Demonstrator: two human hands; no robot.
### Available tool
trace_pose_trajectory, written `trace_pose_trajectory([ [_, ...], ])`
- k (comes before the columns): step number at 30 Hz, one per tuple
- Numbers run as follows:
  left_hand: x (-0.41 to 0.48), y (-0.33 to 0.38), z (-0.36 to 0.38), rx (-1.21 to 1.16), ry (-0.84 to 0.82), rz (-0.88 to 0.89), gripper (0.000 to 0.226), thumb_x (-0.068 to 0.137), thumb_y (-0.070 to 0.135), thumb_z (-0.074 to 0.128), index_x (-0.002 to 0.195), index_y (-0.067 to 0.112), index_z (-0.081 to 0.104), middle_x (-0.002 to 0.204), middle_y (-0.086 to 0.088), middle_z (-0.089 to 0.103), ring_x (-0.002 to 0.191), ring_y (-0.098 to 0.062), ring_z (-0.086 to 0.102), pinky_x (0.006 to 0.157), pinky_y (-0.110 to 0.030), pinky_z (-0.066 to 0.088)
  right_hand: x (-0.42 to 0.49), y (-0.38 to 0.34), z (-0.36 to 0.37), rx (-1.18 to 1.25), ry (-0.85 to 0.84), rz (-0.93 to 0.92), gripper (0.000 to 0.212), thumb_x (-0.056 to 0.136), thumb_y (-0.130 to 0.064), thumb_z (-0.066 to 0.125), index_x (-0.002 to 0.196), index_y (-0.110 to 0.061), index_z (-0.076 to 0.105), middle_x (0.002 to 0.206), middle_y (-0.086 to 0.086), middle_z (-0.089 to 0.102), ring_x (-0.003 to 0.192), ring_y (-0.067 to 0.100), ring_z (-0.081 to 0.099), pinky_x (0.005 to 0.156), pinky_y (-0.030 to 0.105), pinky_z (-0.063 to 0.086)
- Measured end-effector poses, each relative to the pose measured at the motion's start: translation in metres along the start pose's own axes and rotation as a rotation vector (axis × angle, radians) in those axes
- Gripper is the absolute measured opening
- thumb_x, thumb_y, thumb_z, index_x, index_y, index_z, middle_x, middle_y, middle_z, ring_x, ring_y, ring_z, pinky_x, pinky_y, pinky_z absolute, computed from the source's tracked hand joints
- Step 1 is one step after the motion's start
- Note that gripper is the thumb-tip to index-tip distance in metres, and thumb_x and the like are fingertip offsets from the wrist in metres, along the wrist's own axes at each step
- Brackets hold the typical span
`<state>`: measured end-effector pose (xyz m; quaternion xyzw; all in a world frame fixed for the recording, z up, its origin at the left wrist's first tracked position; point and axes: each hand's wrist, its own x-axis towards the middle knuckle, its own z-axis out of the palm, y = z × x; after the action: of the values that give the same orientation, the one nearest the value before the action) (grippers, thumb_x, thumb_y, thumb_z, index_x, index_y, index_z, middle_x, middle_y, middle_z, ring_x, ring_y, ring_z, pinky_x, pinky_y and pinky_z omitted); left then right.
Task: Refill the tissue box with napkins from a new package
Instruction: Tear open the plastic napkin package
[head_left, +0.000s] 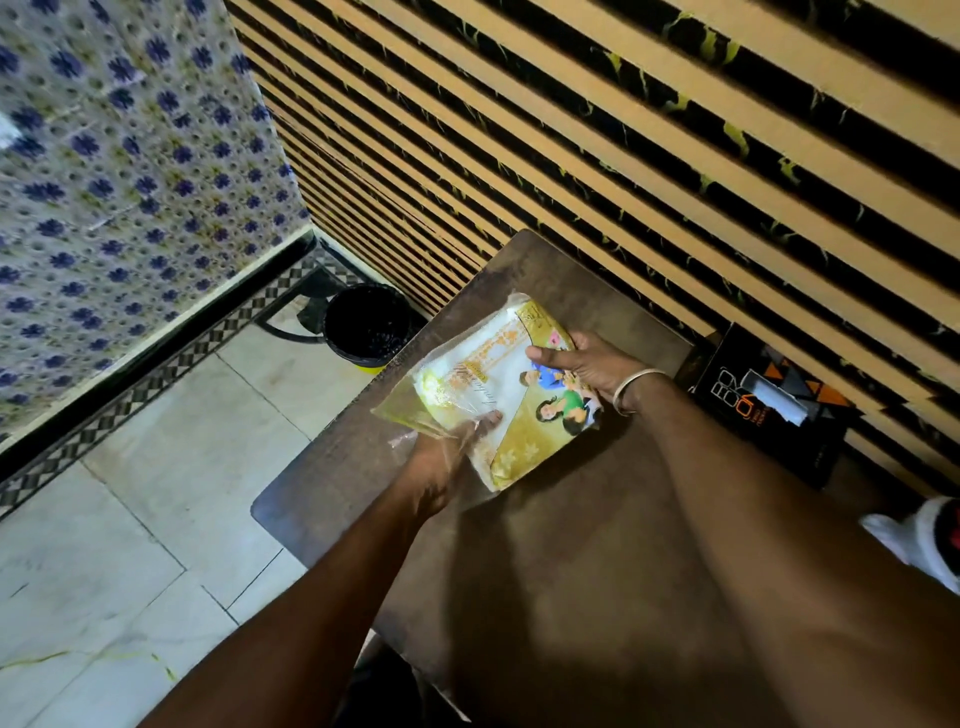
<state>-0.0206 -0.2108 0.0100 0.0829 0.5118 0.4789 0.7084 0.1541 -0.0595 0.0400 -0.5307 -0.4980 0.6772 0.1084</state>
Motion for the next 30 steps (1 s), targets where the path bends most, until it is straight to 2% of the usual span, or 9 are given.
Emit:
trace_pose_trajectory([
  [2, 0.004, 0.000, -0.006, 0.096, 0.083, 0.036, 0.047, 0.087, 0.007, 0.072, 0.131, 0.003, 0.056, 0.126, -0.015, 0.067, 0.099, -0.023, 0.071, 0.074, -0.027, 0.062, -0.002, 0.007, -0.003, 0.004, 0.058, -0.003, 0.047, 0.078, -0.031, 0.078, 0.119, -0.012, 0.066, 0.111, 0.006, 0.074, 0.105, 0.024, 0.070, 0.089, 0.035, 0.056],
  [5, 0.008, 0.003, -0.016, 0.101, 0.163, 0.025, 0.035, 0.089, -0.002, 0.069, 0.123, 0.001, 0.063, 0.115, -0.016, 0.074, 0.093, -0.024, 0.076, 0.076, -0.039, 0.063, -0.005, 0.019, -0.007, -0.014, 0.198, -0.015, 0.029, 0.083, -0.023, 0.076, 0.109, -0.012, 0.069, 0.105, 0.005, 0.073, 0.094, 0.020, 0.069, 0.073, 0.018, 0.056],
  [8, 0.004, 0.010, -0.022, 0.096, 0.148, 0.047, 0.027, 0.086, -0.005, 0.068, 0.110, 0.006, 0.069, 0.103, -0.009, 0.078, 0.088, -0.024, 0.076, 0.068, -0.037, 0.062, -0.006, 0.028, -0.011, 0.021, 0.360, -0.012, 0.031, 0.083, -0.018, 0.076, 0.110, -0.005, 0.067, 0.097, 0.009, 0.071, 0.078, 0.017, 0.066, 0.053, 0.012, 0.051],
  [12, 0.005, 0.021, -0.044, 0.015, 0.205, 0.067, 0.028, 0.083, -0.007, 0.067, 0.108, 0.007, 0.069, 0.115, -0.016, 0.074, 0.104, -0.036, 0.071, 0.093, -0.051, 0.056, -0.001, 0.037, -0.011, 0.056, 0.542, 0.005, 0.021, 0.084, -0.009, 0.074, 0.103, -0.002, 0.066, 0.079, 0.005, 0.064, 0.065, 0.016, 0.057, 0.042, 0.010, 0.045],
  [16, 0.003, 0.040, -0.075, -0.110, 0.243, 0.158, 0.049, 0.081, -0.007, 0.067, 0.129, -0.003, 0.059, 0.125, -0.020, 0.068, 0.110, -0.037, 0.068, 0.090, -0.051, 0.057, 0.013, 0.050, -0.009, 0.056, 0.674, 0.003, 0.025, 0.081, -0.005, 0.075, 0.102, 0.007, 0.068, 0.089, 0.013, 0.066, 0.082, 0.021, 0.060, 0.068, 0.030, 0.051],
  [19, 0.001, 0.058, -0.101, -0.275, 0.259, 0.194, 0.065, 0.079, 0.002, 0.069, 0.139, -0.009, 0.046, 0.135, -0.025, 0.060, 0.115, -0.039, 0.064, 0.081, -0.043, 0.060, 0.023, 0.054, -0.005, 0.110, 0.799, 0.045, 0.033, 0.082, -0.002, 0.074, 0.110, 0.012, 0.064, 0.094, 0.013, 0.063, 0.086, 0.021, 0.058, 0.070, 0.031, 0.047],
  [24, -0.015, 0.082, -0.104, -0.240, 0.120, 0.150, 0.019, 0.094, 0.013, 0.050, 0.105, 0.000, 0.059, 0.087, -0.012, 0.070, 0.065, -0.023, 0.070, 0.051, -0.027, 0.055, 0.038, 0.061, 0.000, 0.103, 0.841, 0.090, 0.031, 0.081, -0.001, 0.072, 0.109, 0.010, 0.065, 0.106, 0.026, 0.069, 0.084, 0.022, 0.059, 0.076, 0.040, 0.055],
  [26, -0.015, 0.084, -0.095, -0.195, 0.108, 0.144, 0.016, 0.095, 0.008, 0.049, 0.103, 0.002, 0.062, 0.083, -0.010, 0.072, 0.064, -0.021, 0.072, 0.051, -0.027, 0.056, 0.041, 0.062, -0.001, 0.063, 0.835, 0.097, 0.030, 0.080, -0.002, 0.073, 0.107, 0.009, 0.065, 0.107, 0.025, 0.070, 0.084, 0.023, 0.061, 0.085, 0.046, 0.056],
  [30, -0.004, 0.079, -0.083, -0.102, 0.162, 0.173, 0.039, 0.090, -0.008, 0.053, 0.129, -0.009, 0.053, 0.098, -0.008, 0.077, 0.078, -0.018, 0.076, 0.060, -0.028, 0.059, 0.030, 0.057, -0.003, 0.034, 0.801, 0.092, 0.033, 0.084, -0.004, 0.071, 0.113, 0.010, 0.062, 0.103, 0.015, 0.066, 0.087, 0.023, 0.059, 0.083, 0.040, 0.053],
])
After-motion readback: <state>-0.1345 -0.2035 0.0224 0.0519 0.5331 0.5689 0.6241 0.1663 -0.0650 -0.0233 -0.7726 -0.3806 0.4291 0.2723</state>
